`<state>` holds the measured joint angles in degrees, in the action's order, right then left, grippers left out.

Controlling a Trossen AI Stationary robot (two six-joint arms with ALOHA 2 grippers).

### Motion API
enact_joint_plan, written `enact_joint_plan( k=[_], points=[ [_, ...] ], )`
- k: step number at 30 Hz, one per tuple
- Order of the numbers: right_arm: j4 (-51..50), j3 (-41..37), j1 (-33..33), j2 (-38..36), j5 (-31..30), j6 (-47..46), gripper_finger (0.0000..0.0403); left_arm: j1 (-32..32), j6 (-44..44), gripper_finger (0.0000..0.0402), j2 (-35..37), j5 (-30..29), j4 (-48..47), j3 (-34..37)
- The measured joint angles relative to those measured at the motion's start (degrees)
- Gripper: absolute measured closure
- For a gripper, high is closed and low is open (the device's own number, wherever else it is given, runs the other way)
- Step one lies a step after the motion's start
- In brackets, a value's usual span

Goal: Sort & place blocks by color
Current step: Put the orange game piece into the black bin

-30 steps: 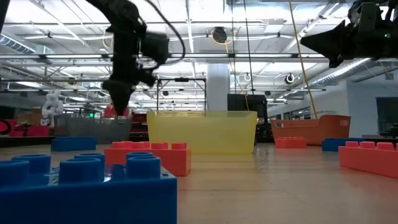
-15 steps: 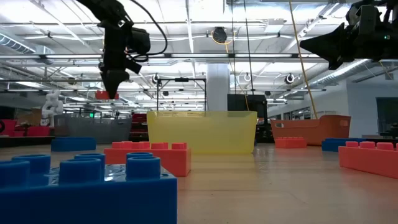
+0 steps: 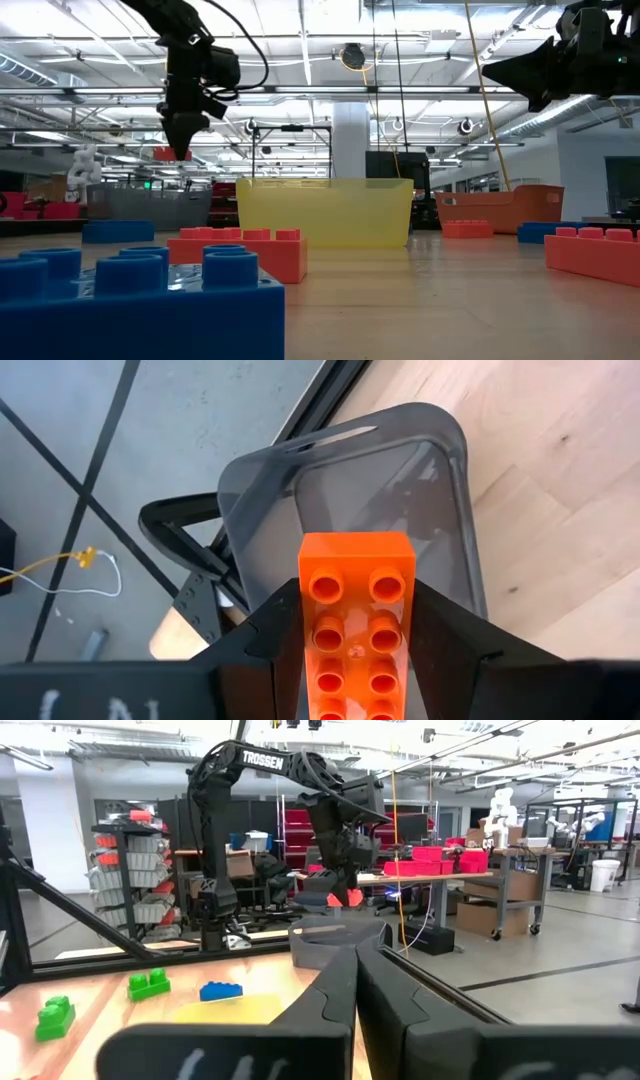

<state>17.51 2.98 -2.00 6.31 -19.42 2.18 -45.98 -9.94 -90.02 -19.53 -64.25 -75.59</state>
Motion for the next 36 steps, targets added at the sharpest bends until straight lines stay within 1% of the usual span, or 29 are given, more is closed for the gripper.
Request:
enact_joint_plan(
  k=[12, 22, 34, 35, 36],
  points=[
    [0.01, 0.0, 0.0, 0.0, 0.02, -0.01, 0.0403, -0.26, 1.1, 0.0262, 0.02, 0.18, 0.26, 0.21],
    [0.02, 0.01, 0.0, 0.0, 0.02, -0.01, 0.0403, -0.29, 2.75, 0.0262, 0.07, 0.17, 4.51, 5.52],
    [0.03, 0.0, 0.0, 0.0, 0.02, 0.59, 0.0403, -2.2, 3.07, 0.0262, 0.04, 0.05, 9.06, 11.3],
    [0.03, 0.01, 0.0, -0.01, 0.01, 0.76, 0.0403, -2.14, 3.27, 0.0255, 0.04, 0.0, 8.99, 11.3],
    [0.03, 0.0, 0.0, 0.0, -0.04, 1.09, 0.0403, -2.09, 3.58, 0.0235, 0.04, -0.17, 8.98, 11.3]
  ],
)
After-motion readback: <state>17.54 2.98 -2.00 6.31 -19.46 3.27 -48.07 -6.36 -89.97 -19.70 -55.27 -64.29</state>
